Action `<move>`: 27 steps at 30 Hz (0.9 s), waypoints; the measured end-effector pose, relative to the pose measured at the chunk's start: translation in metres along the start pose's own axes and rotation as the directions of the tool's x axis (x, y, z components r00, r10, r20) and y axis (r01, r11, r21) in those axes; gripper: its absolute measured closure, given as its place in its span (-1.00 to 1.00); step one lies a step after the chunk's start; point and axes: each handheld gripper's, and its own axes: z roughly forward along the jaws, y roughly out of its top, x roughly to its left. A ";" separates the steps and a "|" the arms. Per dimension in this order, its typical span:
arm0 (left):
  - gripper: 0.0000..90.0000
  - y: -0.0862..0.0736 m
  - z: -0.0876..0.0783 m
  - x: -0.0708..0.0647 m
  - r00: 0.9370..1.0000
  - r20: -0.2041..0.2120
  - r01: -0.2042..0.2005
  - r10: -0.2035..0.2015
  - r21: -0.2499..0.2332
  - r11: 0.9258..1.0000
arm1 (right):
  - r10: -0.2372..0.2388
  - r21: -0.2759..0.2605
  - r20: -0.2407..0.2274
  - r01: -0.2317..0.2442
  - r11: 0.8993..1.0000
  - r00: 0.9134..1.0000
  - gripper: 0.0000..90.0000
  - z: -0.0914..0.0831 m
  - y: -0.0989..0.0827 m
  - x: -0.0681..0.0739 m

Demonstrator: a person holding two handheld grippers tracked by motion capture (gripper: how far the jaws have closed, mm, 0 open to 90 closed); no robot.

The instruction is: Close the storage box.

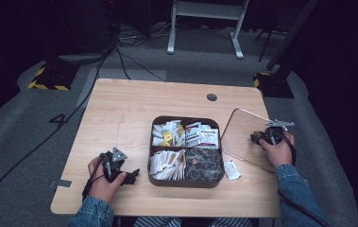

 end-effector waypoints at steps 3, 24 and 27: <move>-1.00 0.000 0.000 0.000 1.000 0.000 0.000 0.000 0.000 1.000 | -0.011 -0.026 0.005 0.011 1.000 1.000 0.29 0.001 -0.002 0.002; -1.00 0.000 0.000 0.000 1.000 0.000 0.000 0.000 0.000 1.000 | 0.006 -0.055 0.010 -0.005 0.998 1.000 0.30 0.002 -0.004 0.002; -1.00 0.000 0.000 0.000 1.000 0.000 0.000 0.000 0.000 1.000 | 0.001 -0.064 0.009 0.000 0.998 1.000 0.30 0.003 -0.004 0.001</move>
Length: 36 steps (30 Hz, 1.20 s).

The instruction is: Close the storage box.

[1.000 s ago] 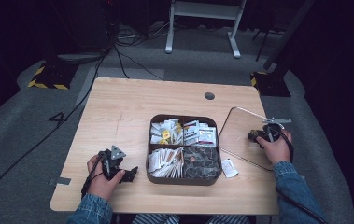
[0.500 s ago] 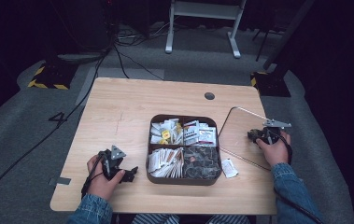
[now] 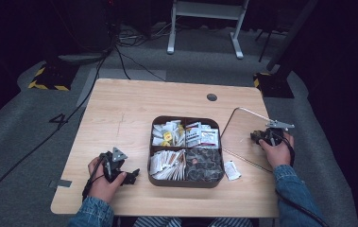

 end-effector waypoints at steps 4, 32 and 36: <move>-1.00 0.000 0.000 0.000 1.000 0.000 0.000 0.000 0.000 1.000 | 0.014 -0.020 -0.006 -0.014 1.000 1.000 0.30 -0.002 0.000 -0.004; -1.00 0.000 0.000 0.000 1.000 0.001 0.001 -0.001 0.001 1.000 | 0.018 -0.103 -0.003 -0.018 0.995 1.000 0.30 -0.055 0.056 -0.013; -1.00 0.000 0.000 0.000 1.000 0.001 0.001 -0.001 0.001 1.000 | 0.006 -0.097 -0.007 -0.007 0.995 1.000 0.30 -0.060 0.063 -0.010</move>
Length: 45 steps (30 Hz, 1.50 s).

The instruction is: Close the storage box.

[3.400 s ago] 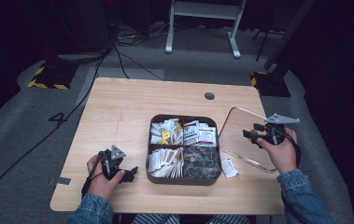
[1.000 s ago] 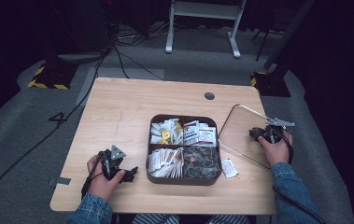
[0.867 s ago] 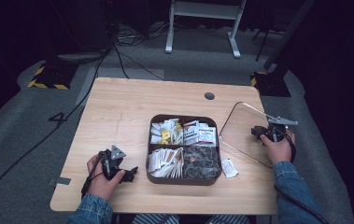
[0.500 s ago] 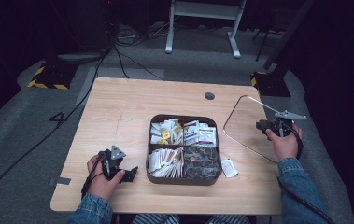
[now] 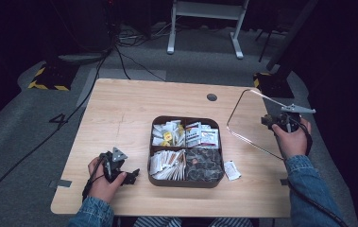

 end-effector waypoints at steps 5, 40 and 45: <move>-1.00 0.000 0.000 0.000 1.000 -0.001 -0.001 0.001 -0.001 1.000 | -0.004 -0.005 -0.013 0.004 1.000 1.000 0.30 -0.005 0.006 0.005; -1.00 -0.001 -0.001 -0.001 1.000 -0.003 0.003 -0.003 -0.001 1.000 | -0.169 -0.039 -0.304 0.165 0.986 0.938 0.30 -0.007 0.069 0.160; -1.00 -0.002 -0.001 0.000 1.000 -0.004 0.001 -0.001 -0.002 1.000 | -0.186 -0.040 -0.321 0.183 0.982 0.929 0.30 -0.006 0.072 0.176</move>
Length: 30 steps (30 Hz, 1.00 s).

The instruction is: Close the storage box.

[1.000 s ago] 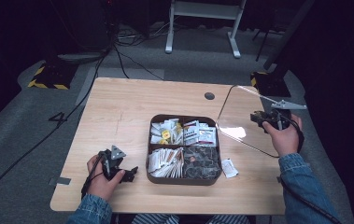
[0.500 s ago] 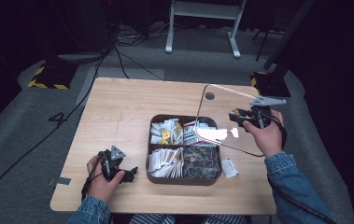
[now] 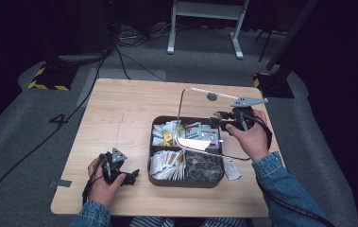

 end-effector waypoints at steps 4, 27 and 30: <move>-1.00 0.000 0.000 0.000 1.000 0.000 0.001 -0.001 0.000 1.000 | -0.014 0.010 -0.022 0.014 1.000 1.000 0.30 0.006 0.002 0.010; -1.00 0.000 0.000 0.000 1.000 0.001 0.001 -0.001 0.000 1.000 | -0.067 0.064 -0.078 0.072 0.995 0.995 0.30 0.052 -0.013 0.047; -1.00 0.000 0.000 0.000 1.000 0.001 0.001 -0.001 0.001 1.000 | -0.072 0.075 -0.084 0.079 0.994 0.994 0.30 0.059 -0.017 0.051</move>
